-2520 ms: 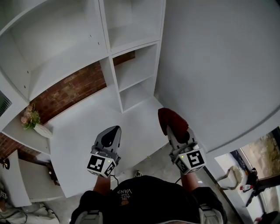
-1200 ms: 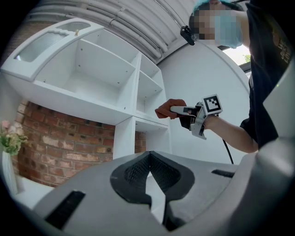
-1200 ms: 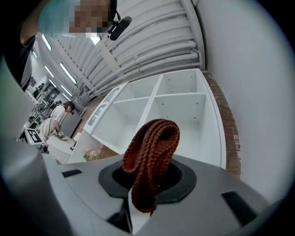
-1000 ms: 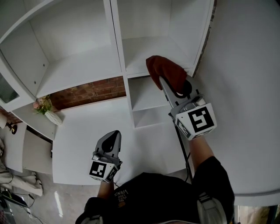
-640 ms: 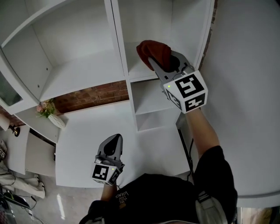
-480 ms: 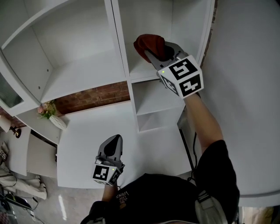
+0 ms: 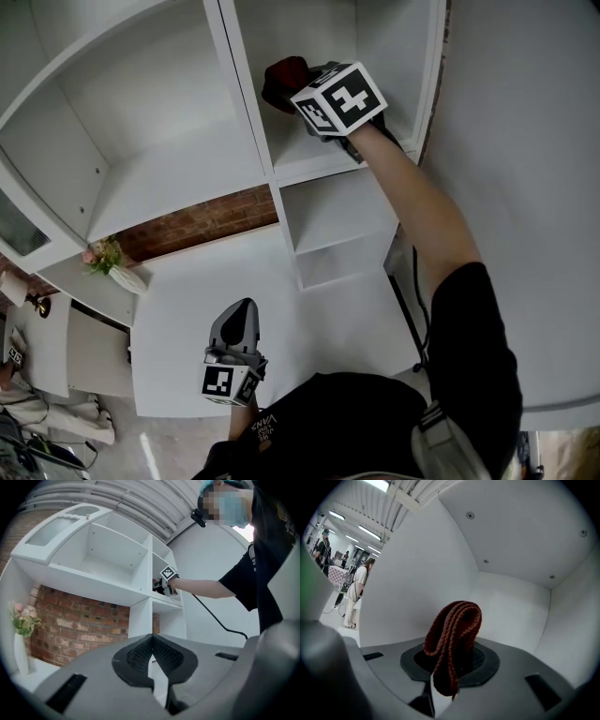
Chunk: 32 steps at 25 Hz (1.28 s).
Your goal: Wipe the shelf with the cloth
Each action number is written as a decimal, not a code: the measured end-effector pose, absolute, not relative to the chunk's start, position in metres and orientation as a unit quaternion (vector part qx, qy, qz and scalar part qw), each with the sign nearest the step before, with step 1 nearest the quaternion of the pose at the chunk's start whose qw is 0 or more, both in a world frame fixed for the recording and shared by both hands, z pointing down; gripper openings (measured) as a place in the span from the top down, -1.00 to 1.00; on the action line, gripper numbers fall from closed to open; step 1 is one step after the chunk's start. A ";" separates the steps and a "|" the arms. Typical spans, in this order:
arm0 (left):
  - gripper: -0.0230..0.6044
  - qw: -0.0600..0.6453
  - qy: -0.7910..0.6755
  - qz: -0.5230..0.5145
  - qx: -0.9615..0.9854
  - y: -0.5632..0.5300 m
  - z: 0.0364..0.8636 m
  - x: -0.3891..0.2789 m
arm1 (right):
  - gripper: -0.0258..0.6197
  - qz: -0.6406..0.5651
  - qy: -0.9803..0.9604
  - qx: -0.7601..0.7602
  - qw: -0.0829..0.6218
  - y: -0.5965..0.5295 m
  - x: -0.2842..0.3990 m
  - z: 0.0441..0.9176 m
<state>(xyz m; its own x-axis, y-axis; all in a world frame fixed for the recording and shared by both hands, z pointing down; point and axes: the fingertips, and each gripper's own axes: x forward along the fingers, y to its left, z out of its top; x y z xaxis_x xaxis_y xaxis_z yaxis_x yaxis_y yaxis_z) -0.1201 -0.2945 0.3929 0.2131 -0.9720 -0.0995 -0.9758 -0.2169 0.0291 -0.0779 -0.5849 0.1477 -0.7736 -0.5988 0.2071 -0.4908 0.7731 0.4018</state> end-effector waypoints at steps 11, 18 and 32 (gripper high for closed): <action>0.91 0.011 0.638 0.055 -0.768 -0.296 0.401 -0.134 | 0.63 -0.135 -0.918 0.274 0.253 -0.617 -0.112 0.176; 0.91 0.007 0.641 0.054 -0.765 -0.299 0.405 -0.141 | 0.63 -0.129 -0.907 0.267 0.299 -0.628 -0.119 0.190; 0.91 0.002 0.619 0.062 -0.783 -0.303 0.410 -0.142 | 0.63 -0.191 -0.809 0.350 0.431 -0.658 -0.053 0.201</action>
<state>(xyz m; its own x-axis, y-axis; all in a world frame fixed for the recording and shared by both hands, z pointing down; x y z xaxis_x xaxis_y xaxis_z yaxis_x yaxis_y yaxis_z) -0.1417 -0.3028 0.4098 0.2249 -0.9693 -0.0995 -0.9698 -0.2326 0.0731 -0.0527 -0.6584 0.2006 -0.3830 -0.7310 0.5647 -0.4024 0.6823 0.6104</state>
